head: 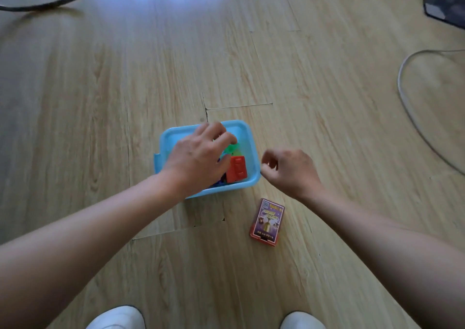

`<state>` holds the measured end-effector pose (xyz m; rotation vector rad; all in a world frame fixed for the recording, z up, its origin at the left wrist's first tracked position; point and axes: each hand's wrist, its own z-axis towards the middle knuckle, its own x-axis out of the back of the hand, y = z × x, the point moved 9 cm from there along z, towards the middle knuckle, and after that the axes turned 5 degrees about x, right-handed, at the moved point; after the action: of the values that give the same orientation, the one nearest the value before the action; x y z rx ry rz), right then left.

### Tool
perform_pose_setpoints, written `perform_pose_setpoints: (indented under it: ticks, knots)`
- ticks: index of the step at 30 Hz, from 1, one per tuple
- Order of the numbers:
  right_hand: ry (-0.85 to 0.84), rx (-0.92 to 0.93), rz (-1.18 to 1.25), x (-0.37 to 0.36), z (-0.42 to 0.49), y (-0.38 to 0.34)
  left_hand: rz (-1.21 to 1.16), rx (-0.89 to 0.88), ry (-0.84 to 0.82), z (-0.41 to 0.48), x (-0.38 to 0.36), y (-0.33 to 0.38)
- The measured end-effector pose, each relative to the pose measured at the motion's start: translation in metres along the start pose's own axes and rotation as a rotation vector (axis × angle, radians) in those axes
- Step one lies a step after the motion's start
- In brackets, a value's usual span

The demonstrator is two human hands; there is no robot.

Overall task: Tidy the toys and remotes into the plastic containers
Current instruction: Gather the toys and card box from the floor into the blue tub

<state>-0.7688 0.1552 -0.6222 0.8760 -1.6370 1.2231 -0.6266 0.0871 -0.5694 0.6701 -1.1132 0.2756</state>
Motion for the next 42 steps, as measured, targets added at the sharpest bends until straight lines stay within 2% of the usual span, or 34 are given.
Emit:
perform_pose_setpoints:
  ticks: [3, 7, 9, 11, 14, 16, 18, 21, 24, 27, 31, 32, 34, 37, 40, 42]
  knots:
    - [-0.182, 0.138, -0.156, -0.035, -0.021, 0.0, 0.038, -0.223, -0.076, -0.011, -0.018, 0.035]
    - [-0.554, 0.352, -0.342, -0.09, -0.061, 0.001, 0.073, -0.324, -0.177, -0.022, -0.035, 0.049]
    - [-0.635, 0.444, -0.439, -0.107, -0.076, 0.003, 0.085, -0.323, -0.215, -0.023, -0.041, 0.047]
    - [-0.627, 0.504, -0.496, -0.115, -0.082, 0.003, 0.089, -0.306, -0.234, -0.023, -0.043, 0.041]
    - [-0.57, 0.539, -0.543, -0.115, -0.08, 0.004, 0.062, -0.247, -0.214, -0.025, -0.042, 0.028]
    - [-0.483, 0.524, -0.542, -0.104, -0.073, 0.008, -0.003, -0.143, -0.186, -0.021, -0.037, 0.013]
    - [-0.266, 0.388, -0.517, -0.071, -0.05, 0.018, -0.094, 0.007, -0.114, -0.013, -0.026, -0.01]
    - [0.113, 0.054, -0.4, -0.005, -0.019, 0.04, -0.186, 0.216, 0.048, -0.005, -0.008, -0.044]
    - [0.326, -0.073, -0.315, 0.03, 0.003, 0.03, -0.226, 0.433, 0.136, -0.008, 0.002, -0.078]
    - [0.33, -0.125, -0.292, 0.033, 0.022, 0.017, -0.236, 0.548, 0.124, -0.013, -0.001, -0.097]
    - [0.192, -0.259, -0.276, 0.016, 0.023, 0.034, -0.118, 0.635, -0.223, -0.028, -0.038, -0.108]
    - [0.182, -0.273, -0.286, 0.014, 0.022, 0.039, -0.111, 0.63, -0.262, -0.031, -0.043, -0.11]
    - [0.211, -0.36, -0.245, 0.02, 0.018, 0.054, -0.164, 0.605, -0.252, -0.031, -0.044, -0.113]
    - [0.379, -0.509, -0.035, 0.04, 0.017, 0.067, -0.23, 0.546, -0.282, -0.027, -0.043, -0.119]
    - [0.498, -0.366, 0.182, 0.048, 0.031, 0.037, -0.25, 0.451, -0.364, -0.021, -0.045, -0.113]
    - [0.452, -0.187, 0.273, 0.045, 0.046, 0.003, -0.287, 0.45, -0.375, -0.021, -0.046, -0.109]
